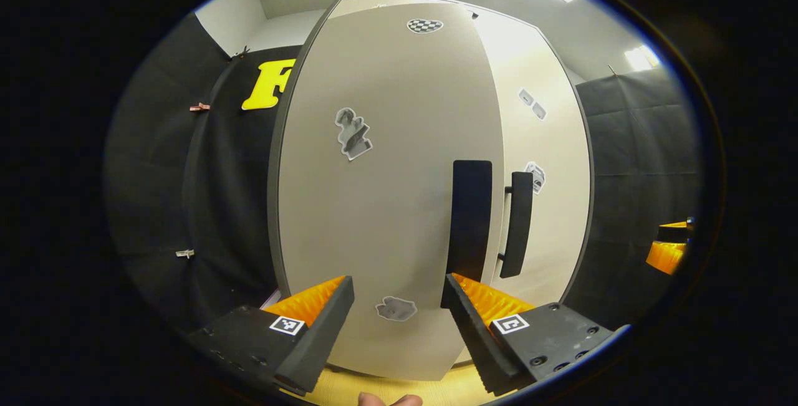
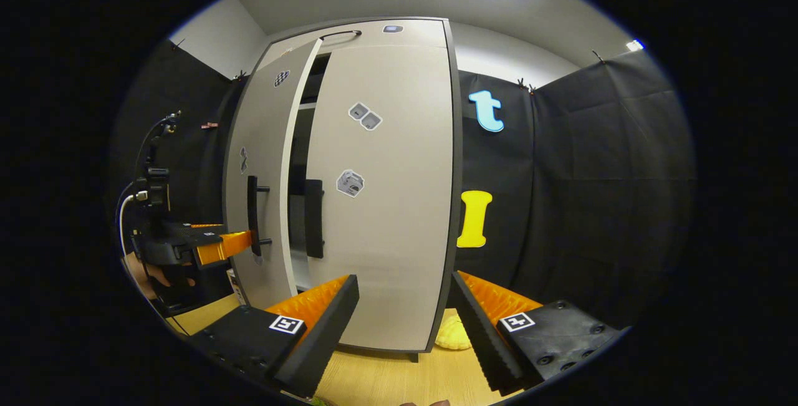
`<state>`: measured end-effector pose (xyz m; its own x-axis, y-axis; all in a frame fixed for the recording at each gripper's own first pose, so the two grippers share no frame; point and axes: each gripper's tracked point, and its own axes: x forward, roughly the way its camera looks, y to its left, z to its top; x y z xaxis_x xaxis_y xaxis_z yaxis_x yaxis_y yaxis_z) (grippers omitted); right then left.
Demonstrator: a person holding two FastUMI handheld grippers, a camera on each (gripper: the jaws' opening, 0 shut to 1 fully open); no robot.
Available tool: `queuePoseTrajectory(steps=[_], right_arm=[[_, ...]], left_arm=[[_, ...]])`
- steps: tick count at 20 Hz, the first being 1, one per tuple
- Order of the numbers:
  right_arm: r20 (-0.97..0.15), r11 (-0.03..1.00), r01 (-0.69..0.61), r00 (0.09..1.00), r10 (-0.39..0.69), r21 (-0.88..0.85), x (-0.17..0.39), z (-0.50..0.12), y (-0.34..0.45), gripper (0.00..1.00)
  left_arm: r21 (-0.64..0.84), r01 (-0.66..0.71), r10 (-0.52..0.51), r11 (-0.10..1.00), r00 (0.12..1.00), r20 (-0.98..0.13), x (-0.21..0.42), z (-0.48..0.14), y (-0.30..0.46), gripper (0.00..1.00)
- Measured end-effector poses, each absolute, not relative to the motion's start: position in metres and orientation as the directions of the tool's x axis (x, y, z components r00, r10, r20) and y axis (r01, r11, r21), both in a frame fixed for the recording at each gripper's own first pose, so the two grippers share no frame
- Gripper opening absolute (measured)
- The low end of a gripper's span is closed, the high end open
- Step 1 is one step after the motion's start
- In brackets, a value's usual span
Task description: Grasp the bottle in the cabinet with the left hand and place it on the coaster, then close the right door with the right hand and the left door with the left hand.
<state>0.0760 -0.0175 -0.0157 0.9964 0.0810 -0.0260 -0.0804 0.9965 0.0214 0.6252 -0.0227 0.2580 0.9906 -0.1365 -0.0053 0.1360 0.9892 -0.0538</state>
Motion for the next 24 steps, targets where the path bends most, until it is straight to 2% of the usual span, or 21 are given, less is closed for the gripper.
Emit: queuePoseTrajectory(steps=[13, 24], right_arm=[[-0.029, 0.994, -0.101, 0.994, 0.102, 0.047, 0.085, -0.010, -0.014, 0.98], [0.016, 0.991, -0.123, 0.992, 0.123, 0.045, 0.058, 0.013, -0.009, 0.98]], left_arm=[[-0.015, 0.118, -0.119, 0.993, 0.993, -0.007, 0.646, 0.255, -0.026, 0.94], [-0.020, 0.126, -0.126, 0.992, 0.992, 0.025, 0.567, 0.274, -0.004, 0.94]])
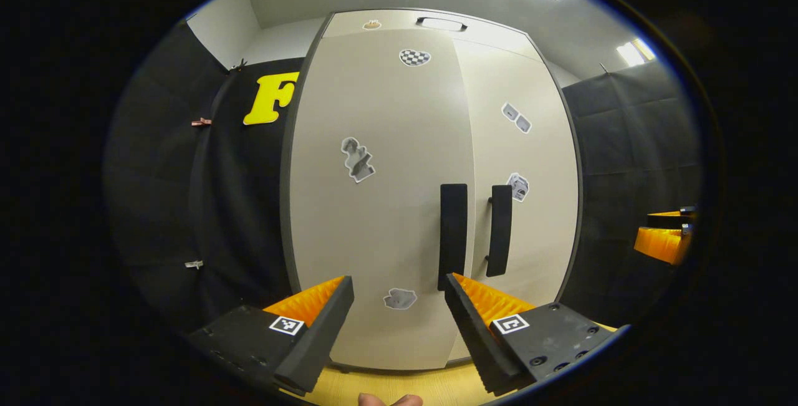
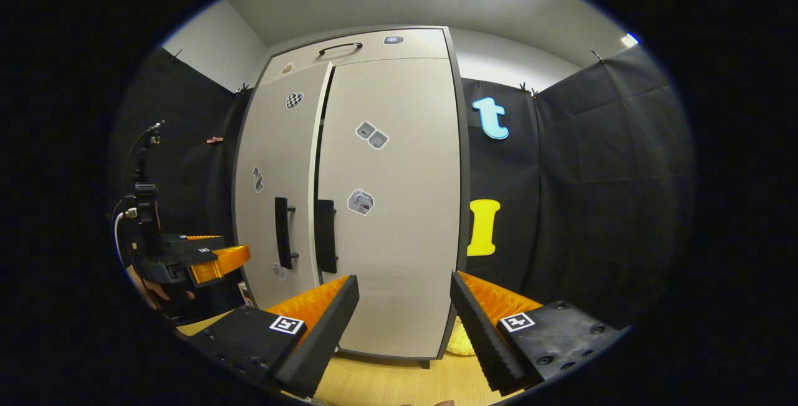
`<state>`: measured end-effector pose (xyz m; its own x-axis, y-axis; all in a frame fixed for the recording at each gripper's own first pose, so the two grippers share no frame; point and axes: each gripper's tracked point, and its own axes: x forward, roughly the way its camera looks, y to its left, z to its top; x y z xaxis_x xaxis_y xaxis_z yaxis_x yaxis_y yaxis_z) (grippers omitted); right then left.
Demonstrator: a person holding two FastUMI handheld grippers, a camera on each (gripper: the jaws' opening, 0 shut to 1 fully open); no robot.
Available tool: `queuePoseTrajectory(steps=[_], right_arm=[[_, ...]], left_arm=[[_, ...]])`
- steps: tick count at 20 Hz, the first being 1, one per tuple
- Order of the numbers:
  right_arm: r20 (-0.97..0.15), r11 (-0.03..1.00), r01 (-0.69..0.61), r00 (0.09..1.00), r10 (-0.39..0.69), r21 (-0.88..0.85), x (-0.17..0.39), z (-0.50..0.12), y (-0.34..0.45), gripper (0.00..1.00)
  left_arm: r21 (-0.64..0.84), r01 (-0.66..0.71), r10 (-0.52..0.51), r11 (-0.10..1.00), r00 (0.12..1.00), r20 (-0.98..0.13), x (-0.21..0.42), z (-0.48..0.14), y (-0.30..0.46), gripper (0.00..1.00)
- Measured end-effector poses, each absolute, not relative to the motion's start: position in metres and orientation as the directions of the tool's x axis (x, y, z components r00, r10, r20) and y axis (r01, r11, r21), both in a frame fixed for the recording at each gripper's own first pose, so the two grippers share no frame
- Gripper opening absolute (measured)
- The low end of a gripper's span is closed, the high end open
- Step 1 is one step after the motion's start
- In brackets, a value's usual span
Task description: Grasp the bottle in the cabinet with the left hand and place it on the coaster, then close the right door with the right hand and the left door with the left hand.
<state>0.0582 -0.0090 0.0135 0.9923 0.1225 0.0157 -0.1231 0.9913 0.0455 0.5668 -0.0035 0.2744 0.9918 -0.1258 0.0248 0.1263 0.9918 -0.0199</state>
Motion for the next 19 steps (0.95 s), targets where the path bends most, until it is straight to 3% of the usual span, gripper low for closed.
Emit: queuePoseTrajectory(steps=[8, 19], right_arm=[[0.011, 0.990, -0.136, 0.991, 0.136, 0.024, 0.046, 0.014, 0.004, 0.98], [0.026, 0.989, -0.130, 0.991, 0.128, 0.066, 0.027, 0.020, 0.013, 0.98]], left_arm=[[0.047, 0.103, -0.105, 0.994, 0.993, 0.055, 0.503, 0.294, 0.015, 0.94], [0.009, 0.039, -0.039, 0.999, 0.998, 0.043, 0.458, 0.292, 0.037, 0.93]])
